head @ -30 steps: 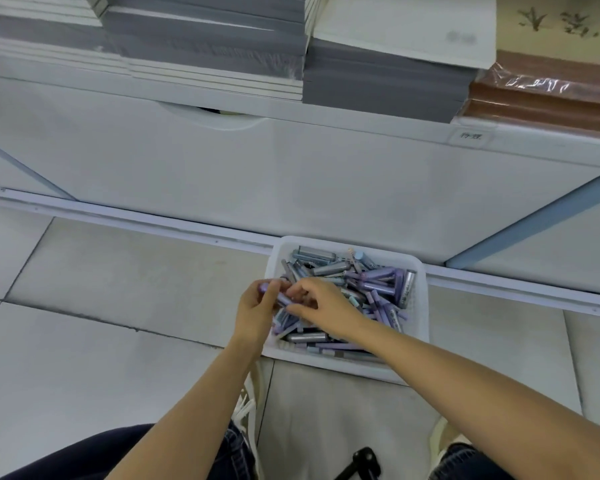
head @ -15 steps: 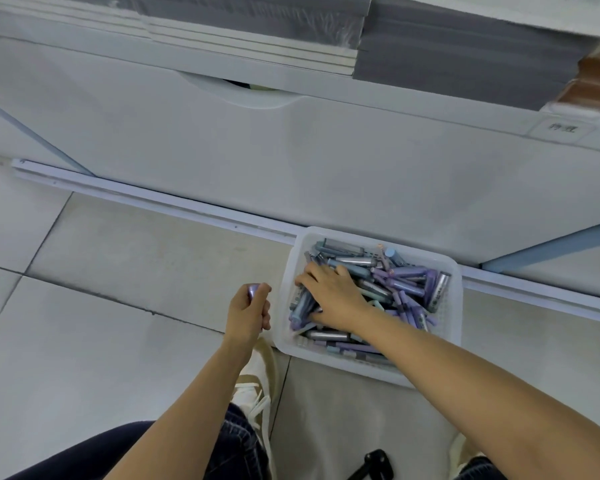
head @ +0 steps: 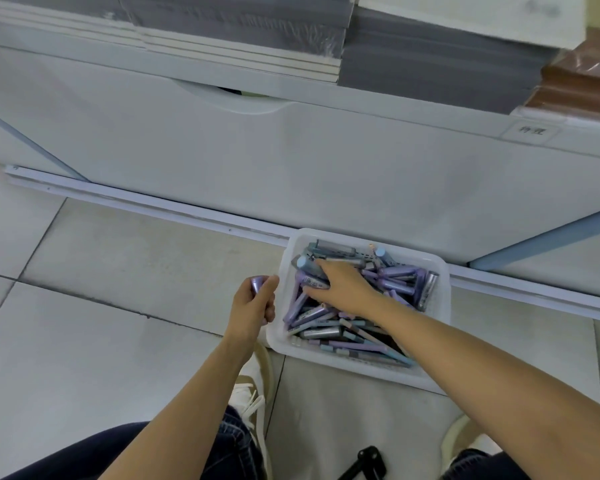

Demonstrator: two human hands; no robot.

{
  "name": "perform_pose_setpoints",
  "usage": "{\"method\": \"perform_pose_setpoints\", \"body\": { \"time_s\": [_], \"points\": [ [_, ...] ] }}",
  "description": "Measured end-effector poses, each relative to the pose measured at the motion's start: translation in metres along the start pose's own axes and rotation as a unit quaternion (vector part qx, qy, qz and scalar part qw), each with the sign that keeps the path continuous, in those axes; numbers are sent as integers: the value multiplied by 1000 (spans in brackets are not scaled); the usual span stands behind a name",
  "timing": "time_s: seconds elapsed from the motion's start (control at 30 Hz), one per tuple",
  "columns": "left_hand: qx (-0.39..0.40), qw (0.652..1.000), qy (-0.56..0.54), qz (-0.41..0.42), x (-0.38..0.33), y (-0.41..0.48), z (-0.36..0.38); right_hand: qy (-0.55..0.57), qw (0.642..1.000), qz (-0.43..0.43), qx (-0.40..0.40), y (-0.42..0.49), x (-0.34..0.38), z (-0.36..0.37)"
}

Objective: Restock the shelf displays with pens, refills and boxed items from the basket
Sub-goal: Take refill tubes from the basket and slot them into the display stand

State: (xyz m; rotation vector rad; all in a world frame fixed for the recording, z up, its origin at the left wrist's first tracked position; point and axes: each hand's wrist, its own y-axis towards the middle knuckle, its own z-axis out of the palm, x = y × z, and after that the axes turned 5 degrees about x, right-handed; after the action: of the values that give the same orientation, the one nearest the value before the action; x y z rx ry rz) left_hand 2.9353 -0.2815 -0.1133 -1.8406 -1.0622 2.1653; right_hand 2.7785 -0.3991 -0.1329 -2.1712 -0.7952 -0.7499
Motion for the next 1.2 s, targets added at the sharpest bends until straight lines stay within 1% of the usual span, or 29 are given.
{"method": "perform_pose_setpoints", "body": {
  "time_s": [0.07, 0.13, 0.27, 0.3, 0.4, 0.47, 0.57, 0.67, 0.77, 0.87, 0.93, 1.0, 1.07, 1.2],
  "points": [
    [28, 999, 8, 19, -10, -4, 14, 73, 997, 14, 0, -2, 11, -9],
    [44, 998, 0, 43, -20, -9, 33, 101, 995, 0, 5, -6, 25, -17],
    [31, 993, -79, 82, -50, -17, 60, 177, 984, -9, 26, -19, 53, -37],
    [33, 991, -92, 91, -59, -20, 64, 185, 982, -8, 33, -22, 58, -45],
    [39, 987, -128, 93, -79, -27, 68, 166, 983, -7, 71, -35, 71, -68],
    [30, 985, -131, 107, -91, -33, 73, 178, 982, -4, 68, -43, 82, -79],
    [-27, 983, -121, 138, -109, -40, 82, 207, 978, -11, 29, -50, 100, -87],
    [-60, 979, -110, 159, -127, -46, 83, 193, 980, -40, -3, -57, 116, -95],
    [-62, 978, -124, 158, -151, -52, 72, 141, 987, -69, -13, -69, 129, -116],
    [-33, 976, -142, 163, -182, -63, 65, 80, 991, -94, -54, -85, 143, -150],
    [-10, 975, -130, 180, -203, -73, 64, 27, 990, -119, -75, -99, 156, -173],
    [39, 973, -109, 200, -221, -84, 64, 10, 987, -139, -84, -113, 169, -195],
    [81, 969, -78, 219, -238, -98, 66, 3, 985, -149, -85, -130, 182, -214],
    [92, 960, -49, 260, -271, -122, 75, -5, 987, -149, -56, -163, 199, -243]
  ]
}}
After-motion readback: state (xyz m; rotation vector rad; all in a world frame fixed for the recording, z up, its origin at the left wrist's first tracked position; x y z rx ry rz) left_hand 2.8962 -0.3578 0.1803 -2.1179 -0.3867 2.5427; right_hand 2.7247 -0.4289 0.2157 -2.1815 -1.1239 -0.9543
